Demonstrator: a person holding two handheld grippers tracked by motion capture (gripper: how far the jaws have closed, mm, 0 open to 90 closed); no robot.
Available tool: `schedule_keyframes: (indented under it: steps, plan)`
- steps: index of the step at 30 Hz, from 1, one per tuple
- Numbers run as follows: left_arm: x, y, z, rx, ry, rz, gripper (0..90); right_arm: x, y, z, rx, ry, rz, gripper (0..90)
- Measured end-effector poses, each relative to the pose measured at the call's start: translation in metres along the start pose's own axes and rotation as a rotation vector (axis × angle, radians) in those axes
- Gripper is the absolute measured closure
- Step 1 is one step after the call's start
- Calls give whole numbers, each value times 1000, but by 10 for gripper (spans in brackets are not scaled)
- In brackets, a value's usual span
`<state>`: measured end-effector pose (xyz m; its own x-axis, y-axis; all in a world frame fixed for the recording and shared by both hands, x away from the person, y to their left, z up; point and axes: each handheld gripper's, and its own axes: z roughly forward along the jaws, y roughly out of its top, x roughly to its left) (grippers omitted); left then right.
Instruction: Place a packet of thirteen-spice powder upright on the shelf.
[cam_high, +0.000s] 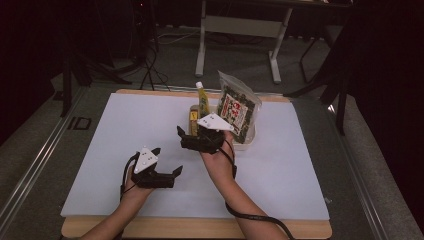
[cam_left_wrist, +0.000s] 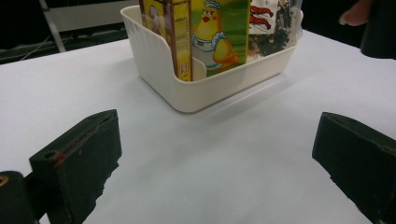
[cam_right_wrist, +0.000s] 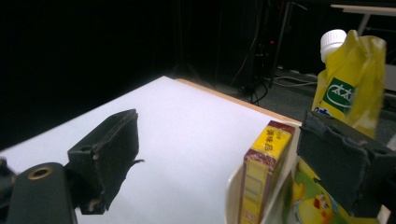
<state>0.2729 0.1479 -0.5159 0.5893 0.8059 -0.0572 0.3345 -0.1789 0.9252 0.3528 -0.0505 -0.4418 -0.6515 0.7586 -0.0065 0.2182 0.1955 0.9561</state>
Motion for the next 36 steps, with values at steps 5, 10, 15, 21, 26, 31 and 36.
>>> schedule_keyframes:
  steps: [5,10,15,21,26,31,36]
  plan:
    - [0,0,-2,-3,-1,-4,16,-2,-4,-10,-8,5,-30,125]
    - [0,1,-3,-1,-3,-2,16,-6,-7,-19,3,13,-44,132]
    - [-1,0,-5,-1,-8,-1,16,-11,-14,-28,20,25,-56,134]
    - [-1,1,-5,-2,-13,1,16,-17,-22,-41,34,65,-34,134]
    - [-1,0,-6,1,-13,3,16,-20,-25,-54,40,77,-55,134]
    - [-1,1,-6,3,-18,4,16,-25,-29,-67,42,82,-51,134]
    - [-2,1,-6,1,-22,2,16,-32,-36,-83,48,81,-43,134]
